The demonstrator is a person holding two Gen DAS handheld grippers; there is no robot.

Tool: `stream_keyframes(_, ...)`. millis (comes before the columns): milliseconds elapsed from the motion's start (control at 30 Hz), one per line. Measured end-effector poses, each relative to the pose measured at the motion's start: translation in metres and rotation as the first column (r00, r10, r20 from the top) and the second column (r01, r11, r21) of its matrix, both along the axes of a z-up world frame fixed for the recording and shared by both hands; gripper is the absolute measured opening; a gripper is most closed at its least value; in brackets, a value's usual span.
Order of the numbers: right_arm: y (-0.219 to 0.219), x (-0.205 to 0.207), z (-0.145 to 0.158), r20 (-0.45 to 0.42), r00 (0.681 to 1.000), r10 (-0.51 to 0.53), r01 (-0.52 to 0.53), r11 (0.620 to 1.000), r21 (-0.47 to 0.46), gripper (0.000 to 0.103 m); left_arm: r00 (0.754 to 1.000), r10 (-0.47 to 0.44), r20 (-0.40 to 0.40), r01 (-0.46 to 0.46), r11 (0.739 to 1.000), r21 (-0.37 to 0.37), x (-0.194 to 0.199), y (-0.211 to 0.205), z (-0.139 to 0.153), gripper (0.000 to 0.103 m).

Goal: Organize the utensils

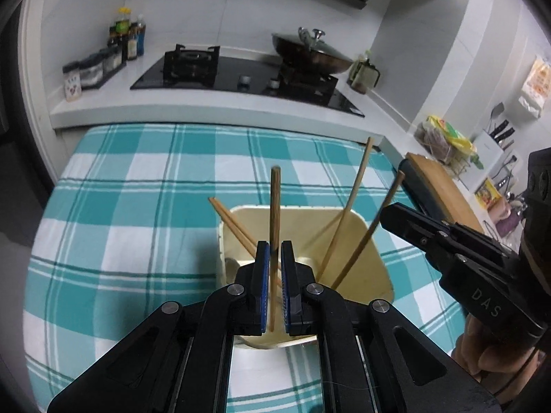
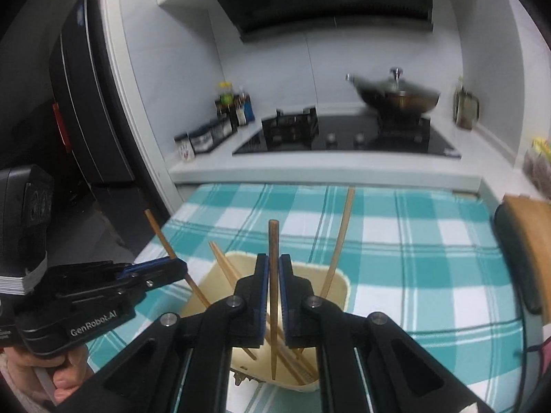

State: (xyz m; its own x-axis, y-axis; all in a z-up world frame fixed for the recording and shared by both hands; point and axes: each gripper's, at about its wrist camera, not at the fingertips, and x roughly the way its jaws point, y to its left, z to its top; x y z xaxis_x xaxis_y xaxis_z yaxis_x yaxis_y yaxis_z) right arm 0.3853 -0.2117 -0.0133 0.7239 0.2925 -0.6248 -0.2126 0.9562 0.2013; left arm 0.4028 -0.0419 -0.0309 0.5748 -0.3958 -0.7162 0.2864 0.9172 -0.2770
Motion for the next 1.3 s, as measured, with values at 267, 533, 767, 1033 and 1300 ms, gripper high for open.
stream_keyframes(267,-0.009,-0.038,0.005,-0.013,1.0,0.016,-0.016,0.999,0.034,0.036,1.0,0.0,0.019,0.0,0.999,0.046,-0.052,0.021,0.013,0.063)
stream_keyframes(533,-0.061,-0.145,0.011,-0.117,0.992,0.049,-0.056,0.997,-0.056,0.044,0.997,-0.037,-0.066,0.048,0.982,0.181,-0.163,0.055,-0.039,0.079)
stream_keyframes(767,-0.118,-0.244,-0.015,-0.06,0.981,-0.185,0.127,0.842,-0.525,0.05,0.995,0.023,-0.101,-0.003,0.981,0.192,-0.231,0.048,-0.1,0.079)
stream_keyframes(1033,-0.113,-0.283,-0.132,-0.208,0.964,-0.168,0.112,0.96,-0.257,0.051,0.997,0.02,-0.077,-0.006,0.985,0.175,-0.263,-0.012,-0.126,0.081)
stream_keyframes(1300,-0.082,-0.293,-0.171,-0.187,0.969,-0.16,0.131,0.979,-0.158,0.051,0.998,0.034,-0.06,-0.019,0.971,0.238,-0.26,-0.044,-0.141,0.082)
